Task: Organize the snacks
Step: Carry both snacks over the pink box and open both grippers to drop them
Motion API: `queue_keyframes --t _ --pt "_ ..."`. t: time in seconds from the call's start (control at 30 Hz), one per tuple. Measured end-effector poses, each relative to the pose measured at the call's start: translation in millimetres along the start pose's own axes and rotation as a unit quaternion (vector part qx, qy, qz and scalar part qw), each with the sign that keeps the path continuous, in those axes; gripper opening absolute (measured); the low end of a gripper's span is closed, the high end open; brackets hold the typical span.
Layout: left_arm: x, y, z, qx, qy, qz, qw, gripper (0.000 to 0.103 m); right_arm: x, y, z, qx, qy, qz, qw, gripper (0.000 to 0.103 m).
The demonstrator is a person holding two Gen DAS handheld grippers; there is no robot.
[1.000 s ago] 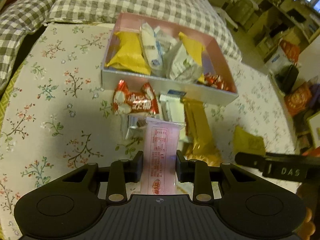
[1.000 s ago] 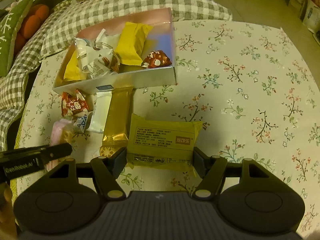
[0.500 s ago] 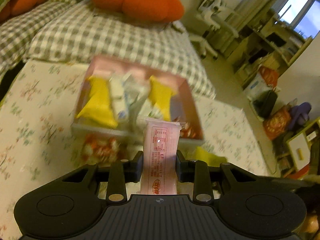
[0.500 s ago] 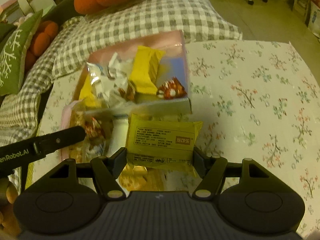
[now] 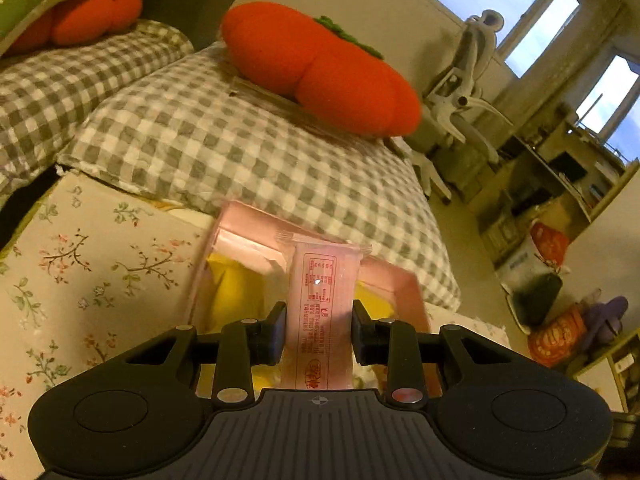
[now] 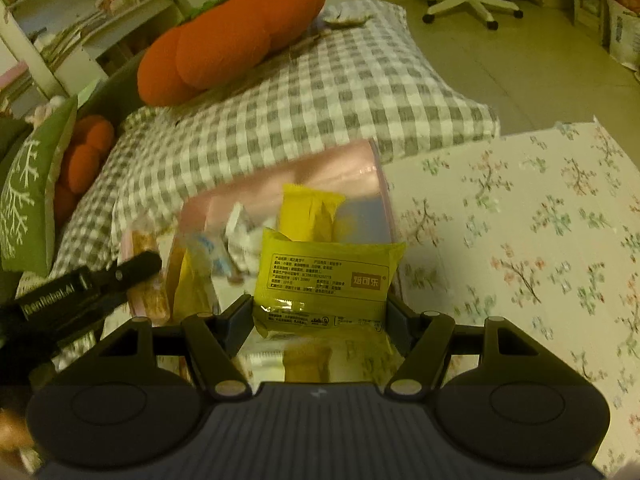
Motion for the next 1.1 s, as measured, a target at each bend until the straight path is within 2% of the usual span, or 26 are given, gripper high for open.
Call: queue_keyframes --t 0.27,0.43,0.5,0.57,0.63,0.87,1.0,1.07,1.1 --pt "9 15 11 0.010 0.045 0.007 0.9989 0.029 7 34 5 -0.029 0.035 0.012 0.999 0.066" --pt "10 18 15 -0.013 0.076 0.035 0.9964 0.032 -2 20 11 -0.058 0.083 0.060 0.993 0.070" --pt "6 12 15 -0.008 0.077 0.045 0.9960 0.033 -6 14 10 -0.057 0.080 0.071 0.993 0.073" --pt "-1 4 14 -0.006 0.071 0.055 0.9959 0.039 -8 8 8 -0.055 0.072 0.074 0.993 0.073" --pt "-7 -3 11 -0.012 0.068 0.059 0.9959 0.045 -10 3 8 -0.046 0.068 0.073 0.994 0.073" --pt "-20 -20 -5 -0.047 0.041 0.037 0.9974 0.048 -10 -13 10 -0.028 0.079 0.042 0.996 0.072" --pt "-17 -36 -6 -0.074 0.052 0.024 0.9956 0.050 0 -25 6 -0.011 0.054 0.021 0.998 0.072" --pt "-11 -46 -7 -0.087 0.056 0.019 0.9944 0.059 8 -30 5 -0.008 0.048 0.010 0.999 0.072" --pt "-6 -49 -8 -0.095 0.056 0.013 0.9938 0.068 14 -31 5 -0.007 0.047 0.003 0.999 0.072"
Point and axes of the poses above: each gripper's, at about its wrist camera, not at the fingertips, and y roughly the way its jaws point, z to its right, x to its underside, the point moved 9 cm from there along y, roughly the way its jaws point, and after that the axes turned 15 degrees about -x, right-handed, at the moved point
